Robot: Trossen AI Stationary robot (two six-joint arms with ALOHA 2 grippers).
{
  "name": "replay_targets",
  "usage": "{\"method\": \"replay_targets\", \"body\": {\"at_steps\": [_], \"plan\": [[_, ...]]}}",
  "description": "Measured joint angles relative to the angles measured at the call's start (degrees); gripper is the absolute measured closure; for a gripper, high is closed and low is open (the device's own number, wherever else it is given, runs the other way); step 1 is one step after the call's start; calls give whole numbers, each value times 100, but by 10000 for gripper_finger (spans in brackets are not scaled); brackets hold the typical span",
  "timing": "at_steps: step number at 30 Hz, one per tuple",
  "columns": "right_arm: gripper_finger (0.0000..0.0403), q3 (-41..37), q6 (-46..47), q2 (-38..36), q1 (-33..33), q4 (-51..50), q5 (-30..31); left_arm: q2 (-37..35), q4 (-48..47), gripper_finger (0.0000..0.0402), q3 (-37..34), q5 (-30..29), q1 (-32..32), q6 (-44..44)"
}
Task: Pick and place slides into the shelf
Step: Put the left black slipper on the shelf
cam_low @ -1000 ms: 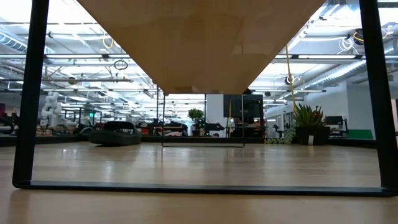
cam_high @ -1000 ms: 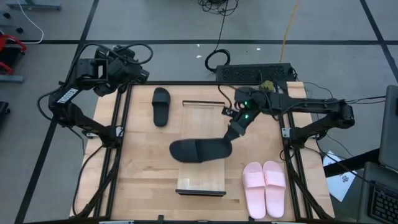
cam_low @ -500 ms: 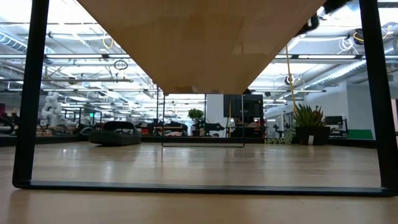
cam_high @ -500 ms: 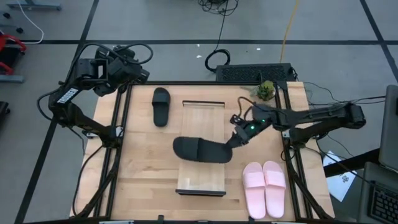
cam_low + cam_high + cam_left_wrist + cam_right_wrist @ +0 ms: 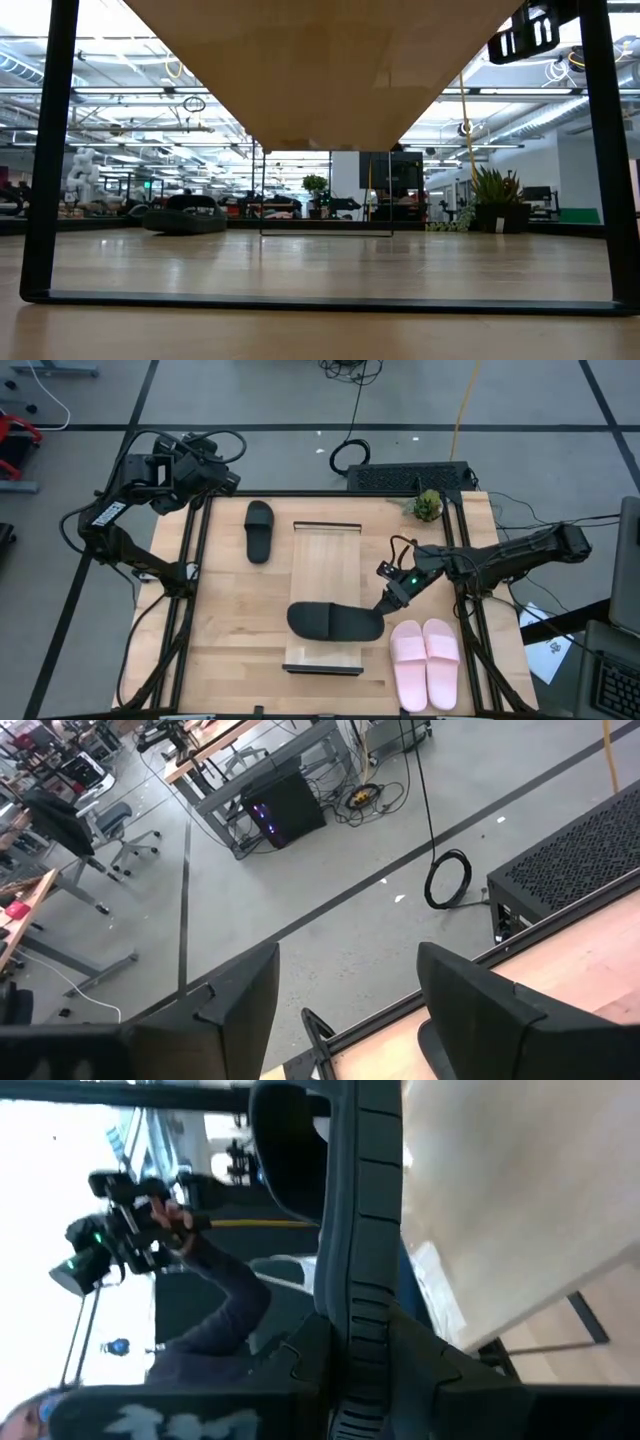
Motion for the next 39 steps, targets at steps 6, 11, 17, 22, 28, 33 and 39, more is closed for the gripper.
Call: {"method": "replay_targets", "body": {"at_steps": [6, 11, 17, 22, 28, 33, 39], "plan": [[353, 2, -8, 327, 64, 560, -139, 2, 0, 160, 0, 11, 0, -119], [354, 6, 136, 756, 197, 1275, -284, 2, 0, 160, 0, 13, 0, -130], [354, 6, 196, 1035, 258, 1552, -262, 2, 0, 160, 0, 13, 0, -130], [354, 7, 220, 1182, 259, 1571, -248, 2, 2, 160, 0, 40, 0, -106], [354, 6, 296, 1218, 355, 1520, -85, 2, 0, 160, 0, 116, -2, -102], [354, 6, 340, 1218, 460, 1492, 69, 2, 0, 160, 0, 113, -1, -5], [354, 6, 370, 1218, 660, 1259, 194, 2, 0, 160, 0, 111, 0, 62]]}}
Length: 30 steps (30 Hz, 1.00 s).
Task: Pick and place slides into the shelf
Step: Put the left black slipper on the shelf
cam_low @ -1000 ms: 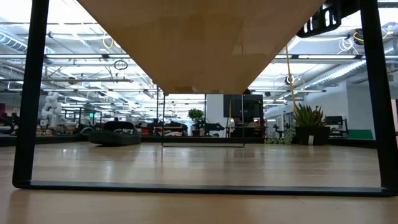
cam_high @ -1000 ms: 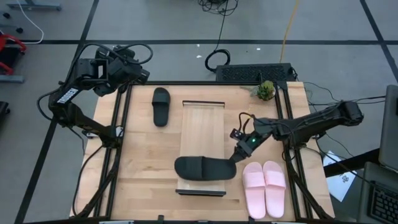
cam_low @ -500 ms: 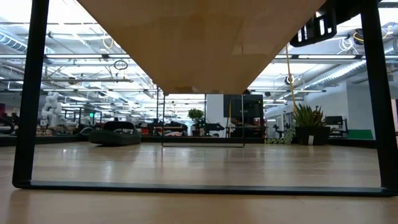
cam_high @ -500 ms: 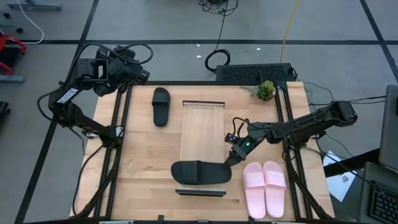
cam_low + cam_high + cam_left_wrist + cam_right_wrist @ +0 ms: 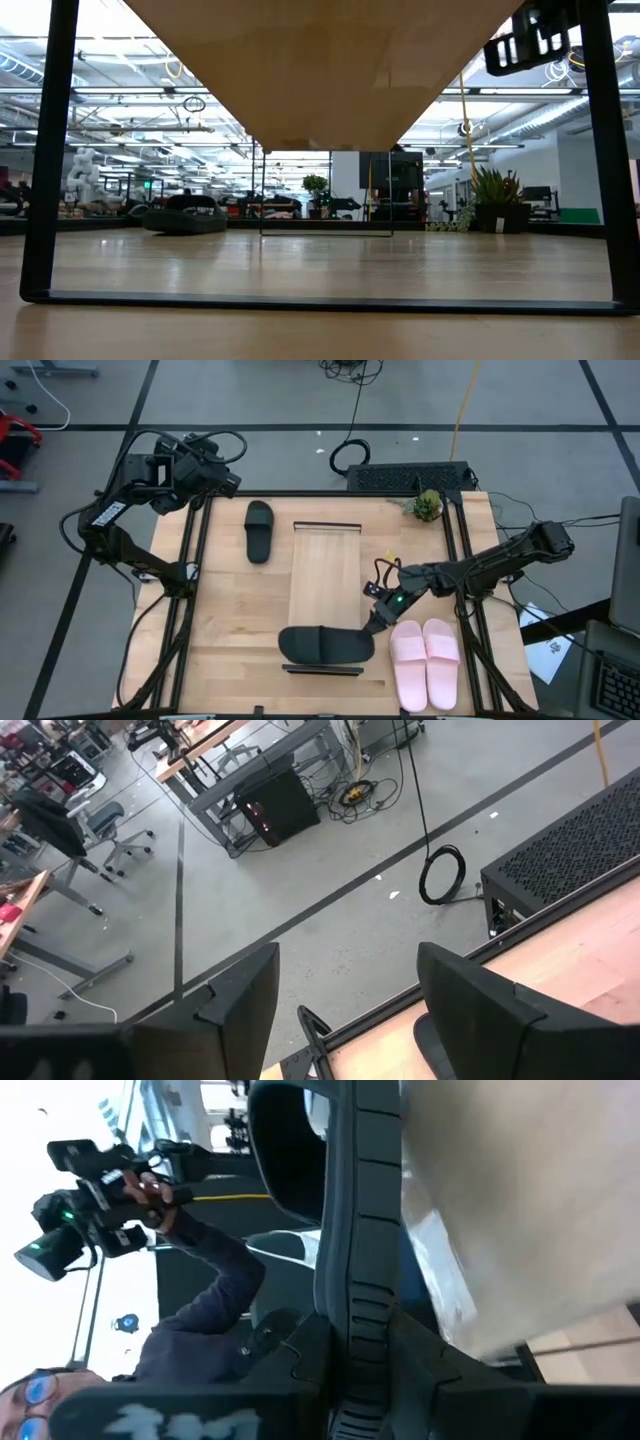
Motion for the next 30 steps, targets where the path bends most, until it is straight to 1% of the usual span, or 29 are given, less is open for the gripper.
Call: {"method": "replay_targets", "body": {"at_steps": [7, 10, 24, 30], "plan": [[354, 2, -25, 0, 44, -188, 55, 0, 0, 160, 0, 0, -2, -2], [354, 4, -47, 0, 71, -432, 31, 0, 0, 160, 0, 0, -2, -6], [354, 4, -210, 42, 81, -454, -32, 0, 0, 160, 0, 2, -2, -17], [354, 4, -277, 42, 81, -616, -41, 0, 0, 160, 0, 4, 0, -17]]}}
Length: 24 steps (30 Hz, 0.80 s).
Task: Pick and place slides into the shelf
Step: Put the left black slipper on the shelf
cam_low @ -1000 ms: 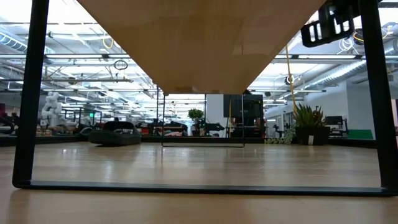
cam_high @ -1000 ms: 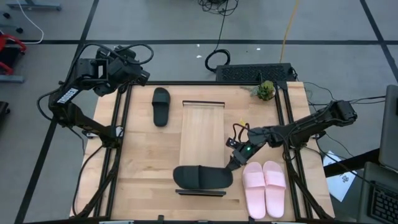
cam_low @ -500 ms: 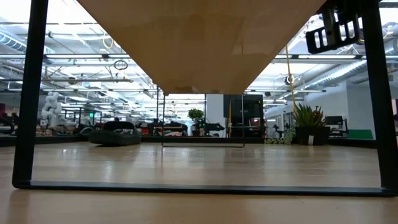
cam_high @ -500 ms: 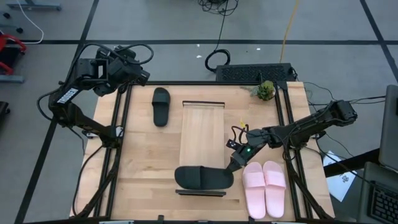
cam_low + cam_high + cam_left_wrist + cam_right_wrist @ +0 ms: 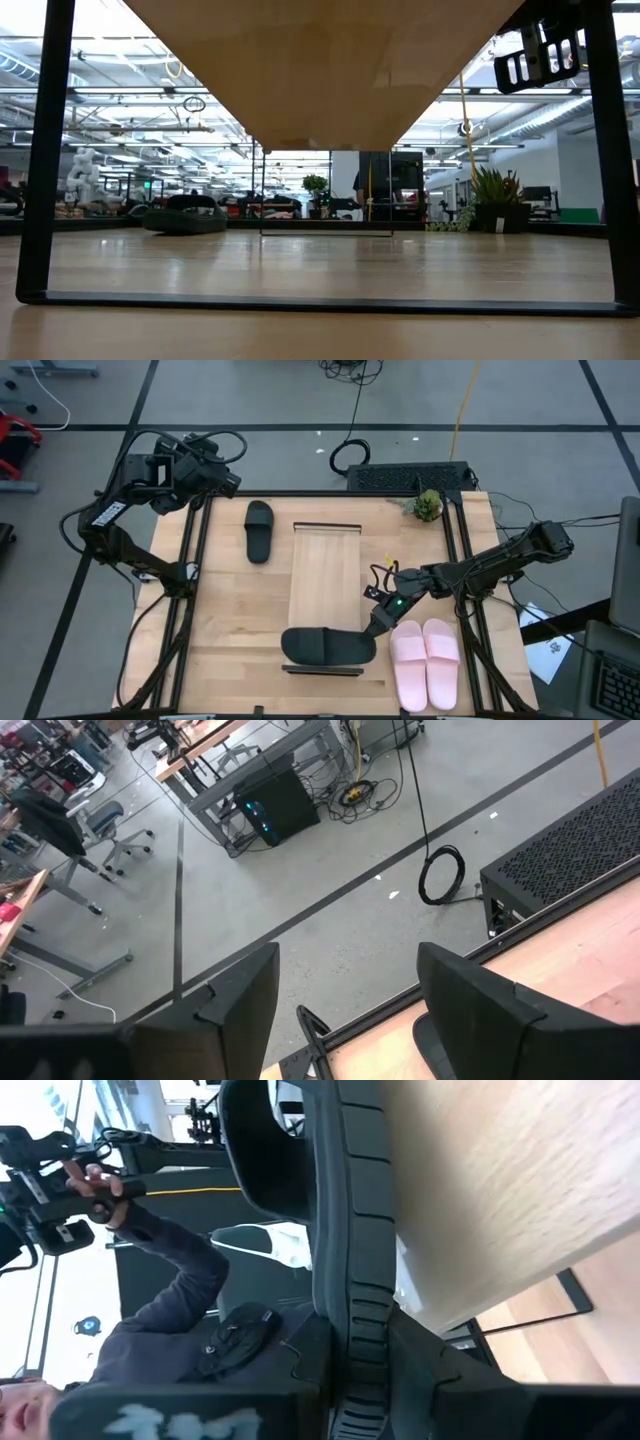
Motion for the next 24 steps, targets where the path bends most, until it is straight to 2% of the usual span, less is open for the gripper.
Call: {"method": "replay_targets", "body": {"at_steps": [10, 14, 17, 24], "plan": [[351, 0, -101, 0, 0, -11, 0, 0, 0, 160, 0, 5, -1, 0], [304, 0, -96, 0, 4, -42, -42, 0, 1, 160, 0, 87, 0, 0], [287, 0, -93, 1, 4, -268, -38, 0, 2, 160, 0, 118, -2, 0], [306, -4, -207, 7, 4, -259, 7, 0, 1, 160, 0, 118, -2, 0]]}}
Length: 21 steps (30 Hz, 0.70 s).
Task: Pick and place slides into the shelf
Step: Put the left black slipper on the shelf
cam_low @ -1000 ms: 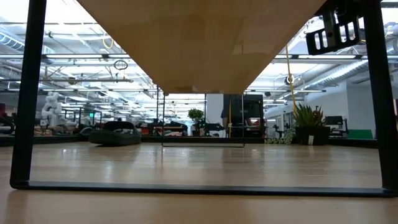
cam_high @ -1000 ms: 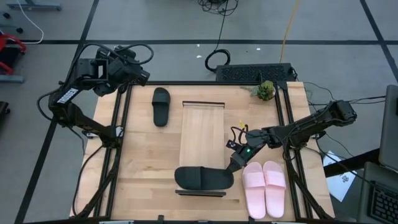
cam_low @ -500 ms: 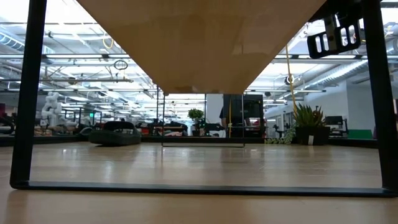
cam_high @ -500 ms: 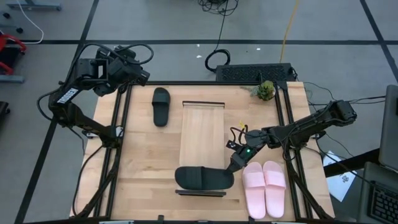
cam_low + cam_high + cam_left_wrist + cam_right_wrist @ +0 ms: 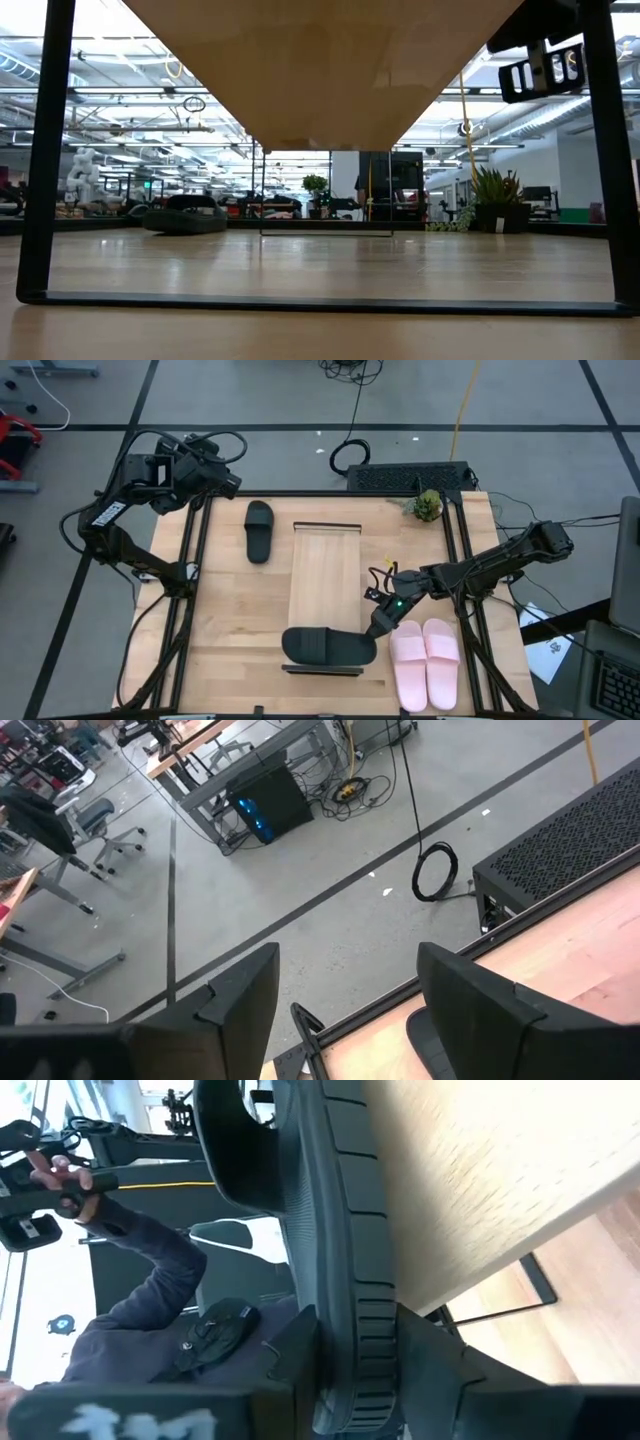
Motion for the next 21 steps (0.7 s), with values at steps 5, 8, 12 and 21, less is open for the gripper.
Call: {"method": "replay_targets", "body": {"at_steps": [5, 8, 12, 21], "plan": [[305, 0, -26, 0, 0, 11, 4, 0, 1, 160, 0, 11, 1, 1], [291, 0, -36, 0, -1, 7, 7, 0, 2, 160, 0, 20, 2, 2], [267, 0, -79, 0, -2, -5, 15, 0, 0, 160, 0, 20, 1, 2], [225, 0, -125, 0, -2, -180, 13, 0, 1, 160, 0, 22, 2, 3]]}}
